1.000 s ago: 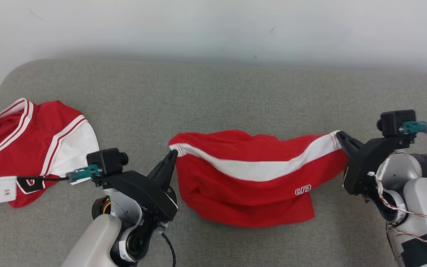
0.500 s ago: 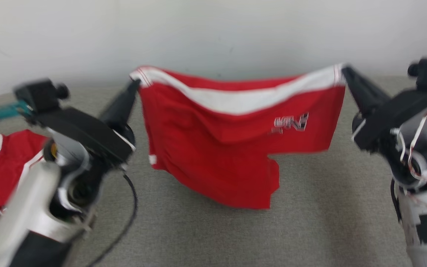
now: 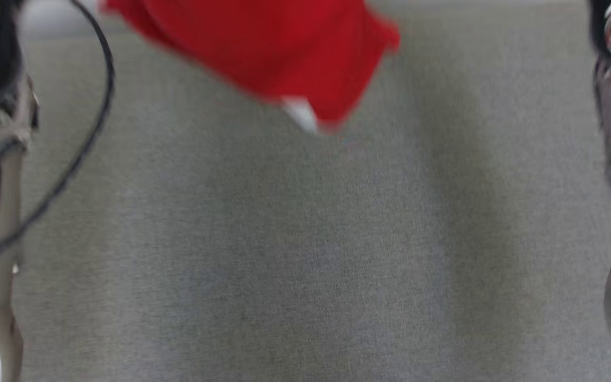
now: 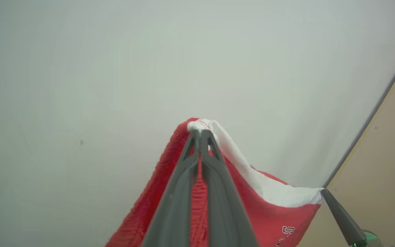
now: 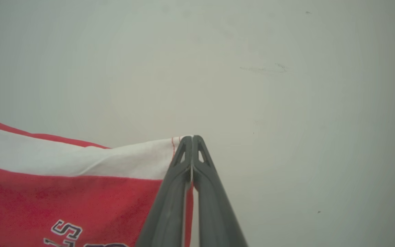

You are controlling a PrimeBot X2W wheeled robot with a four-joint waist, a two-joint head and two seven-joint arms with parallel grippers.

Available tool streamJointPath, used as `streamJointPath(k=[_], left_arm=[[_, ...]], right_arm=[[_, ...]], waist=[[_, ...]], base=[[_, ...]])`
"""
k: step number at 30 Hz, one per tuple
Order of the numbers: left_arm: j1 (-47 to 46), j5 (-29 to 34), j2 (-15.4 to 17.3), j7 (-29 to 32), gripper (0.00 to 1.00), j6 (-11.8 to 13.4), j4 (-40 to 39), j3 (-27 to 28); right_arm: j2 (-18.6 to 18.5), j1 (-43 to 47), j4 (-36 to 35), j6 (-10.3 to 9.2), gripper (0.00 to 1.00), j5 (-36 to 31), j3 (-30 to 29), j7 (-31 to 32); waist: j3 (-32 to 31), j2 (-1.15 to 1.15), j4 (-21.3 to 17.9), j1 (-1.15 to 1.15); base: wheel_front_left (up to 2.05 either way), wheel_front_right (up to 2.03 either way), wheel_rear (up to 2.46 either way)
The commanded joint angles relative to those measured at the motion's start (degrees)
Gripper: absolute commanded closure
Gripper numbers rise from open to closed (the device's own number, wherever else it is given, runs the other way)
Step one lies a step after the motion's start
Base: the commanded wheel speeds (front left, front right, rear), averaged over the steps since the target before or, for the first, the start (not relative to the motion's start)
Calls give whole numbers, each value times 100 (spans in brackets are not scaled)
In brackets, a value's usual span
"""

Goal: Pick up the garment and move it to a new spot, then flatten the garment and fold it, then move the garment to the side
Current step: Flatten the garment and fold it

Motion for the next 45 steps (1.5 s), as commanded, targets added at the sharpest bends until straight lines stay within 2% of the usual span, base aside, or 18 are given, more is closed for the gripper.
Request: streamJointPath(k=[1, 2, 5, 9, 14, 17, 21, 26, 30, 35, 38, 40, 45], left_arm=[[-232, 104, -67, -177, 100, -98, 46, 8], [-232, 104, -67, -177, 100, -98, 46, 8], [-589, 297, -198, -768, 100, -289, 157, 117], [-669, 356, -281, -1223, 100, -703, 256, 75], [122, 314, -213, -1304, 100, -992, 452, -273], [810, 291, -172, -1484, 100, -1052, 589, -422], [1920, 195, -78, -1806, 100, -1080, 606, -564], [3351, 337, 158, -2026, 100, -1103, 253, -1062], [4381, 570, 295, -2149, 100, -1080, 214, -1493], [5295, 588, 240, -2217, 100, -967, 273, -1629], [5678, 613, 322, -2117, 100, -907, 297, -1794], [5897, 666, 400, -2005, 100, -893, 283, -1923], [6321, 1112, 755, -1678, 100, -644, 58, -2349]], right_arm=[[1, -248, 124, -11, 100, -140, -56, -217], [1, -248, 124, -11, 100, -140, -56, -217], [2, -663, 407, -11, 100, -483, -188, -802], [-132, -957, 694, -11, 100, -827, -61, -1192], [-150, -506, 1137, -11, 100, -829, 286, -1021], [-233, -112, 1266, -11, 100, -556, 631, -918], [-416, 739, 1167, -11, 100, -60, 1051, -673], [-655, 2097, 477, -11, 100, 959, 1381, 102], [-935, 3214, -214, -11, 100, 1397, 1357, 796], [-1103, 4562, -1016, -11, 100, 1595, 1037, 1743], [-1102, 5322, -1555, -11, 100, 1689, 828, 2433], [-1100, 5800, -1925, -11, 100, 1748, 720, 2915], [-1232, 6808, -2805, -11, 100, 1862, 468, 3984]], waist=[[620, -1, -265, -2], [620, -1, -265, -2], [685, -1, -208, -2], [771, -1, -121, -2], [876, -1, -10, -2], [835, -1, 52, -2], [459, -1, 143, -2], [-249, -1, 250, -2], [-828, -1, 290, -2], [-1469, -1, 310, -2], [-1759, -1, 299, -2], [-1905, -1, 280, -2], [-2068, -1, 207, -2]], base=[[0, 0, 0], [0, 0, 0], [0, 0, 0], [0, 0, 0], [0, 0, 0], [0, 0, 0], [0, 0, 0], [0, 0, 0], [0, 0, 0], [0, 0, 0], [0, 0, 0], [0, 0, 0], [0, 0, 0]])
